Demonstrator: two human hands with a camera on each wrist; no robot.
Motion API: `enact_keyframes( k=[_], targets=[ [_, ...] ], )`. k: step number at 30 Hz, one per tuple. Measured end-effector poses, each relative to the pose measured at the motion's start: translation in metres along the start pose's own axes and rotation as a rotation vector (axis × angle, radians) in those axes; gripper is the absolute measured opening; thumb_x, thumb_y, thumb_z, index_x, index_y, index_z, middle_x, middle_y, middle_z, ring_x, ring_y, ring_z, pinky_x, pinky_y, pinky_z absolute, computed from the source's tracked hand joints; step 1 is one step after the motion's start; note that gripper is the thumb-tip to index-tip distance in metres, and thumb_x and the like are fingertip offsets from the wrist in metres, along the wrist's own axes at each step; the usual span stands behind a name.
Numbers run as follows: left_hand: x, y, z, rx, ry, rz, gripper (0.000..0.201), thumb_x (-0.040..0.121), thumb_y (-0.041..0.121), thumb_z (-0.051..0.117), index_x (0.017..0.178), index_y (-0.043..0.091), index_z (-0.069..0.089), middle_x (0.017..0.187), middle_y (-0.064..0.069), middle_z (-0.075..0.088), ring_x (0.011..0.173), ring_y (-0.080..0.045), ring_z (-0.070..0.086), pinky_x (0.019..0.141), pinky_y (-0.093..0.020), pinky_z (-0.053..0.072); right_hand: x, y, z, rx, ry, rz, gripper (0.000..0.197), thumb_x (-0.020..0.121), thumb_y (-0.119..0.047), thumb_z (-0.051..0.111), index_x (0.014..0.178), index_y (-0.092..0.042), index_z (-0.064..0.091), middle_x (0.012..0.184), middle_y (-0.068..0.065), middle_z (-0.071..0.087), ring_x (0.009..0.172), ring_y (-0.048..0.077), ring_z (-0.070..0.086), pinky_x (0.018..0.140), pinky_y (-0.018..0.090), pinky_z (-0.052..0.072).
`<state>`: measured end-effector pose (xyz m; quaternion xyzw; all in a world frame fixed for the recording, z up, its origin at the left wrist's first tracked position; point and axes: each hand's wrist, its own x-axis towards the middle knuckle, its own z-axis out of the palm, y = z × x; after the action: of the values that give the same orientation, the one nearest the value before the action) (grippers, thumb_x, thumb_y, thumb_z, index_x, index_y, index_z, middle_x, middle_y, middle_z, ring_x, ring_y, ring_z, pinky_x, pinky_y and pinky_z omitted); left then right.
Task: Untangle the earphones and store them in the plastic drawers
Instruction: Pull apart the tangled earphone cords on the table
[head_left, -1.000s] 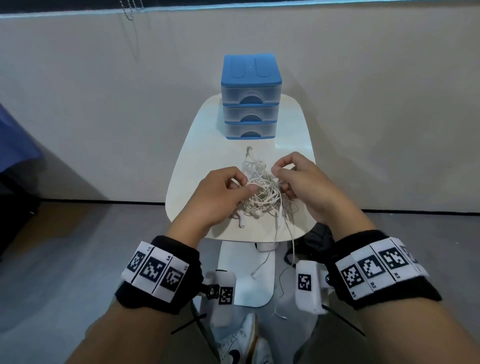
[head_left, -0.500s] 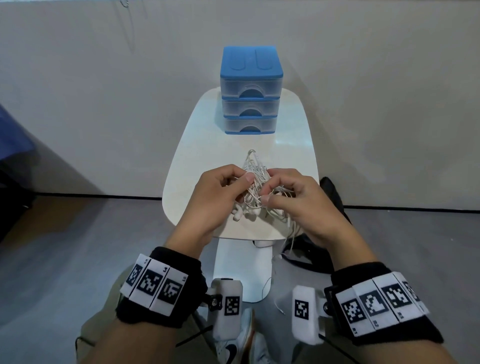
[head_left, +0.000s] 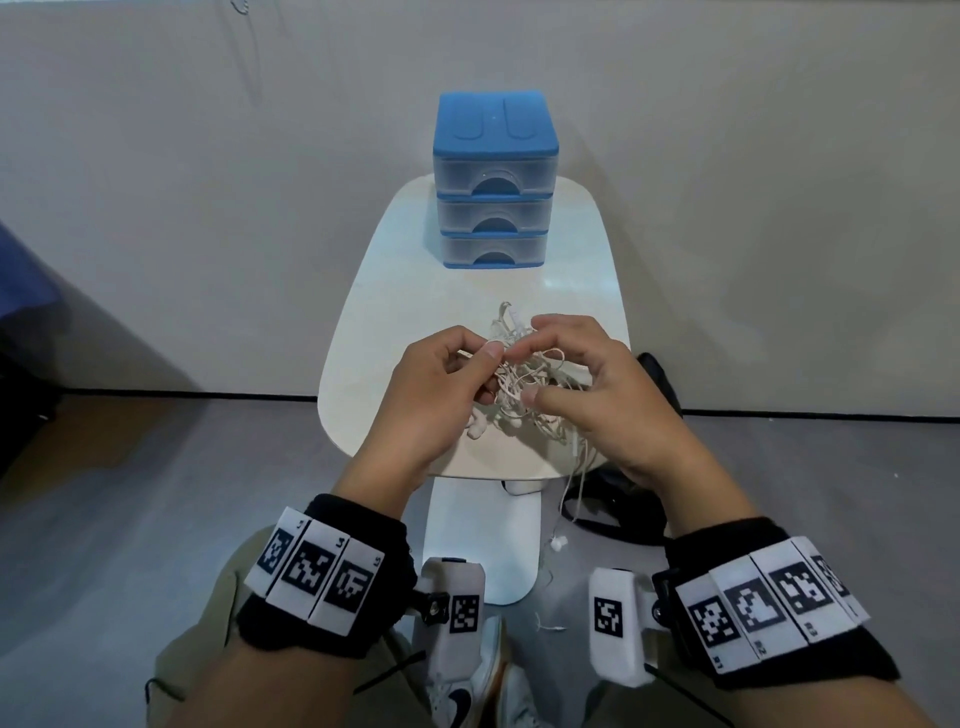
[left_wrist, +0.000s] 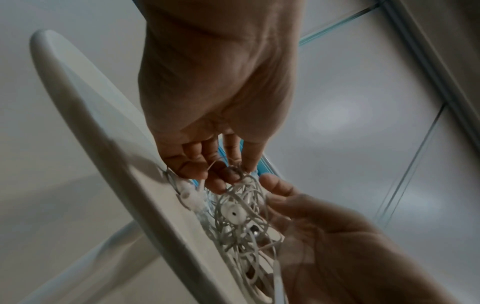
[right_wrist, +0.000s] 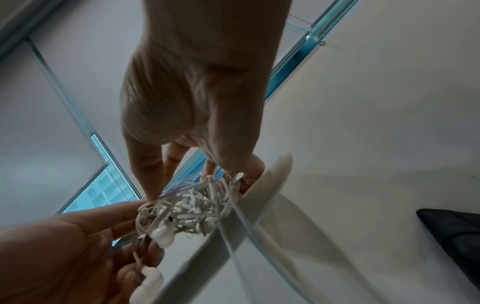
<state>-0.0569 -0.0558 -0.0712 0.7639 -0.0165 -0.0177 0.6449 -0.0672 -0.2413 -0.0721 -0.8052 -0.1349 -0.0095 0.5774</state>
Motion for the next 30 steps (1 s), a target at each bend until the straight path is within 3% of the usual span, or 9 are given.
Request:
enact_keyframes(
  k=[3,6,10,13,17,20,23,27,30],
  targets=[
    [0.001,-0.002,-0.001,0.009,0.013,-0.007,0.02,0.1,0.024,0.067,0.09,0.008,0.071,0.068,-0.004,0.066,0.064,-0.015,0.066,0.057,-0.039,0.05,0.0,0.0,-0.001,-0.137,0.013,0.002,0.018,0.083,-0.012,0.082,0.092,-0.027,0.077,0.135,-0.011,0.051,0.129,-0.006,0.048,0.102,0.015,0.035],
    [0.002,-0.002,-0.002,0.019,0.046,0.001,0.018,0.1,0.023,0.067,0.092,0.008,0.071,0.069,-0.005,0.068,0.064,-0.016,0.069,0.058,-0.041,0.053,-0.003,0.001,-0.001,-0.192,0.031,0.009,0.011,0.086,-0.018,0.081,0.077,-0.023,0.076,0.132,-0.012,0.052,0.122,-0.005,0.053,0.095,0.018,0.043],
    [0.004,0.002,-0.002,0.007,0.074,-0.001,0.018,0.101,0.022,0.066,0.093,0.006,0.07,0.068,-0.006,0.069,0.064,-0.018,0.071,0.058,-0.038,0.051,-0.001,-0.004,0.0,-0.103,0.021,0.027,0.034,0.095,-0.022,0.071,0.062,-0.03,0.075,0.13,-0.011,0.056,0.111,-0.002,0.06,0.09,0.019,0.045],
    [0.003,0.005,0.001,-0.015,0.083,0.001,0.018,0.101,0.021,0.066,0.092,0.006,0.069,0.063,-0.004,0.067,0.059,-0.021,0.07,0.054,-0.038,0.05,0.004,-0.009,0.001,-0.183,-0.013,0.054,0.041,0.094,-0.025,0.073,0.054,-0.029,0.071,0.128,-0.012,0.056,0.108,-0.003,0.061,0.086,0.019,0.044],
    [0.002,0.006,0.002,-0.016,0.097,0.012,0.019,0.103,0.02,0.063,0.09,0.006,0.066,0.061,-0.003,0.067,0.049,-0.017,0.064,0.045,-0.029,0.048,0.009,-0.013,0.001,-0.324,-0.049,0.101,0.021,0.082,-0.022,0.083,0.064,-0.017,0.074,0.131,-0.01,0.051,0.113,0.002,0.058,0.087,0.021,0.046],
    [0.003,0.006,0.0,-0.016,0.102,0.024,0.019,0.103,0.021,0.062,0.09,0.007,0.066,0.061,-0.001,0.069,0.056,-0.018,0.069,0.049,-0.028,0.053,0.011,-0.016,0.004,-0.401,-0.026,0.115,0.016,0.076,-0.023,0.087,0.071,-0.017,0.073,0.131,-0.008,0.049,0.115,0.006,0.056,0.083,0.013,0.042],
    [0.002,0.006,0.0,-0.063,0.087,0.02,0.019,0.105,0.019,0.059,0.091,0.008,0.065,0.063,-0.001,0.069,0.057,-0.021,0.069,0.049,-0.029,0.053,0.012,-0.014,0.008,-0.443,-0.006,0.109,0.013,0.078,-0.022,0.086,0.077,-0.02,0.073,0.13,-0.004,0.047,0.112,0.01,0.055,0.076,0.015,0.038],
    [0.002,0.006,-0.001,-0.083,0.056,0.007,0.02,0.105,0.02,0.059,0.096,0.003,0.065,0.067,-0.008,0.07,0.053,-0.018,0.064,0.049,-0.027,0.051,0.01,-0.013,0.009,-0.363,0.012,0.125,0.011,0.084,-0.018,0.081,0.077,-0.024,0.074,0.125,-0.003,0.051,0.114,0.01,0.054,0.079,-0.002,0.032],
    [0.0,0.007,-0.002,-0.07,0.049,0.009,0.021,0.106,0.019,0.058,0.096,0.002,0.065,0.063,-0.001,0.068,0.057,-0.019,0.063,0.046,-0.026,0.046,0.012,-0.014,0.008,-0.197,0.023,0.207,0.014,0.089,-0.017,0.071,0.078,-0.016,0.079,0.121,-0.008,0.056,0.113,0.008,0.057,0.094,0.014,0.041]
  ],
)
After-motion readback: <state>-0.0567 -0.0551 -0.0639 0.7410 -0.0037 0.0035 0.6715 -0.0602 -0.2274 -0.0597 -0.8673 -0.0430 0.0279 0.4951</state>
